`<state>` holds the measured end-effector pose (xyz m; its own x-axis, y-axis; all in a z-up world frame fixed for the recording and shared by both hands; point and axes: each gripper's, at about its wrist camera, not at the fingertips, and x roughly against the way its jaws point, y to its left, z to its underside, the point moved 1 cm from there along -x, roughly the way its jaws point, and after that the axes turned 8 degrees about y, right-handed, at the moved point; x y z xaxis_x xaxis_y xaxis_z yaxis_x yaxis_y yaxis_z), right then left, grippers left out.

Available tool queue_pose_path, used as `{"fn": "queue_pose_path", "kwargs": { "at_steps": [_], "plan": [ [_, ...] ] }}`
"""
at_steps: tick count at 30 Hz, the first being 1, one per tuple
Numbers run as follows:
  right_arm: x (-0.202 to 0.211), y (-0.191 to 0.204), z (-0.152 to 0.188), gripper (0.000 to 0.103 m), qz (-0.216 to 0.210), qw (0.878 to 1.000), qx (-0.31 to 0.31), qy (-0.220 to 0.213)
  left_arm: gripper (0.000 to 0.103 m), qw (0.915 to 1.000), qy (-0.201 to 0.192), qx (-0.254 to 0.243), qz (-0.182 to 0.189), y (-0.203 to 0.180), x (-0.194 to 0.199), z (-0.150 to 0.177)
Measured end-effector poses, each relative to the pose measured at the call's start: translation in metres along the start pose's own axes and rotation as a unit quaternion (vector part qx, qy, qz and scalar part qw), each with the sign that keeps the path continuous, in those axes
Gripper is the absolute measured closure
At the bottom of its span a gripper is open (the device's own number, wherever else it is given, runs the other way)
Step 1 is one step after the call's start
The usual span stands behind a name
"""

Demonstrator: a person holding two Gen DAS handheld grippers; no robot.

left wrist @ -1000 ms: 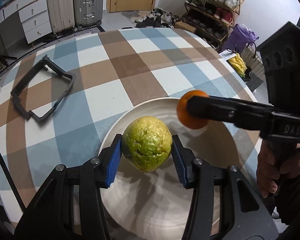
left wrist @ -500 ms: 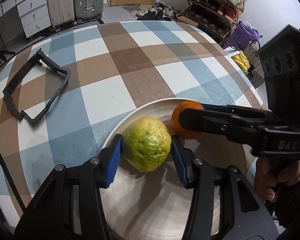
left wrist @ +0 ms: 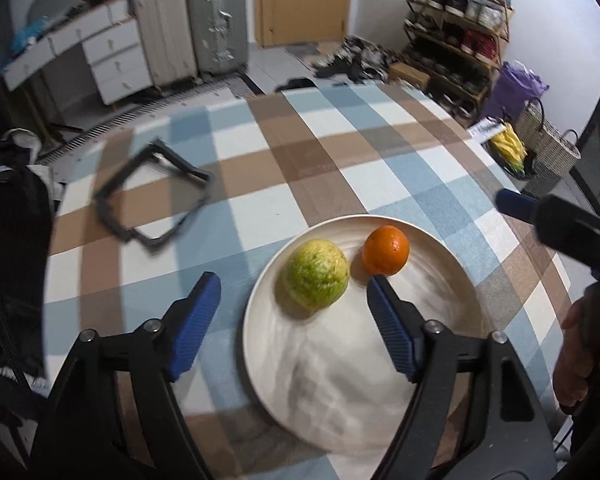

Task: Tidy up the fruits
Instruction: 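Withdraw both tools from the plate back toward the remaining fruits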

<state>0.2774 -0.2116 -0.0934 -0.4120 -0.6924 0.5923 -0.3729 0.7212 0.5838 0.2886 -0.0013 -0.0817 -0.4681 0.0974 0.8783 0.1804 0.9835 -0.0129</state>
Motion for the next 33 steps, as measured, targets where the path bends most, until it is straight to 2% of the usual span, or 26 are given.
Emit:
{"fn": "queue_pose_path", "kwargs": {
  "at_steps": [4, 8, 14, 16, 19, 22, 25, 28, 33],
  "plan": [
    [0.034, 0.014, 0.014, 0.002, 0.012, 0.999, 0.013, -0.035, 0.022, 0.9991, -0.036, 0.007, -0.024, -0.006, 0.038, 0.018],
    [0.066, 0.033, 0.032, 0.000, 0.022, 0.997, 0.033, -0.068, 0.019, 0.9961, -0.072, -0.003, -0.050, -0.017, 0.076, 0.036],
    [0.102, 0.061, 0.066, 0.000, 0.048, 0.992, 0.067, -0.097, 0.010, 0.9924, -0.112, 0.002, -0.052, -0.030, 0.128, 0.073],
    [0.111, 0.069, 0.077, 0.000, 0.052, 0.990, 0.079, -0.108, 0.004, 0.9904, -0.129, 0.001, -0.051, -0.035, 0.144, 0.089],
    [0.123, 0.081, 0.098, 0.000, 0.067, 0.985, 0.097, -0.128, 0.001, 0.9875, -0.147, 0.007, -0.056, -0.042, 0.162, 0.113],
    [0.132, 0.090, 0.119, 0.000, 0.088, 0.979, 0.115, -0.141, 0.001, 0.9869, -0.152, 0.015, -0.053, -0.047, 0.173, 0.136],
    [0.138, 0.094, 0.139, 0.000, 0.088, 0.979, 0.120, -0.140, 0.001, 0.9860, -0.157, 0.027, -0.047, -0.048, 0.178, 0.157],
    [0.140, 0.095, 0.157, 0.000, 0.092, 0.979, 0.121, -0.133, 0.001, 0.9878, -0.148, 0.037, -0.030, -0.047, 0.177, 0.181],
    [0.141, 0.097, 0.185, 0.000, 0.113, 0.977, 0.130, -0.128, 0.001, 0.9895, -0.134, 0.049, -0.026, -0.046, 0.170, 0.213]
  ]
}}
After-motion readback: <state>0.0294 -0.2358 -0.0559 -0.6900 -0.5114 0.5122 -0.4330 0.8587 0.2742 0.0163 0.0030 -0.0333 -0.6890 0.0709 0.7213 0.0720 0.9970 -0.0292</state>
